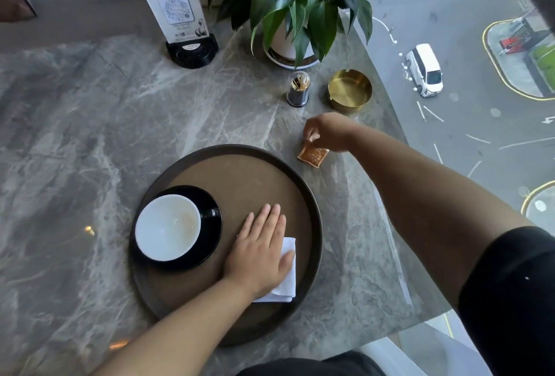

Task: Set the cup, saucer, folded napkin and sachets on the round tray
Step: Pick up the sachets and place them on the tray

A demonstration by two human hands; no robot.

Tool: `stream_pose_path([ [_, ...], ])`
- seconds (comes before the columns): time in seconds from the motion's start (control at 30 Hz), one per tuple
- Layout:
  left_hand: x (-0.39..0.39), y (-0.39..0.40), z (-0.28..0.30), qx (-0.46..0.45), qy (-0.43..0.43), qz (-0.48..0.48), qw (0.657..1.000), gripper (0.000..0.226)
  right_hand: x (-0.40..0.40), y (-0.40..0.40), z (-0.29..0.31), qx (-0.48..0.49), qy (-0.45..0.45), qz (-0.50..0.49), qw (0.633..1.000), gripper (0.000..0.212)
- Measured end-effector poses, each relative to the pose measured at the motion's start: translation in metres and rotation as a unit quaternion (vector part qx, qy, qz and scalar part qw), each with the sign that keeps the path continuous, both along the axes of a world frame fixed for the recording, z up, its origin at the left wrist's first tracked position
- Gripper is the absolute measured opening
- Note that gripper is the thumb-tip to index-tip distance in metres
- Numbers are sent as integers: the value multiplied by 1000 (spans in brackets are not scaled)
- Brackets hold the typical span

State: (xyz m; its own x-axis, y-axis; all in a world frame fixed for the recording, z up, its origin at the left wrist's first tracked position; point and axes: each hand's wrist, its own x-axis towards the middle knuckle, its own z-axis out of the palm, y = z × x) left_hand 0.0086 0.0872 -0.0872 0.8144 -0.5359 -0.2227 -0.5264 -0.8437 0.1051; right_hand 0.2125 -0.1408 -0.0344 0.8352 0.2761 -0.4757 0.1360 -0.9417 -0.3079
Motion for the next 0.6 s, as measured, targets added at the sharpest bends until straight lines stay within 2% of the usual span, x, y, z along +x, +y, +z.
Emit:
stream_pose_path([
  [0.17,0,1,0,-3,5,-2,1000,67,-13,-8,-10,17,-81,-28,996,48],
  [0.23,1,1,0,-4,4,-2,1000,67,-25,-13,-10,36,-152,-135,978,44],
  [0.3,1,1,1,-5,8,-1,1000,67,-46,-16,-12,26,-187,-281,941,36],
  [0.37,1,0,2,-8,9,1,1000,67,-70,-14,-17,-12,-144,-345,928,42],
  [0.47,1,0,2,-11,5,2,1000,67,-87,2,-27,-24,-58,-348,935,48],
  [0.6,0,0,2,-15,0,3,1000,65,-67,26,-31,10,-50,-376,925,38],
])
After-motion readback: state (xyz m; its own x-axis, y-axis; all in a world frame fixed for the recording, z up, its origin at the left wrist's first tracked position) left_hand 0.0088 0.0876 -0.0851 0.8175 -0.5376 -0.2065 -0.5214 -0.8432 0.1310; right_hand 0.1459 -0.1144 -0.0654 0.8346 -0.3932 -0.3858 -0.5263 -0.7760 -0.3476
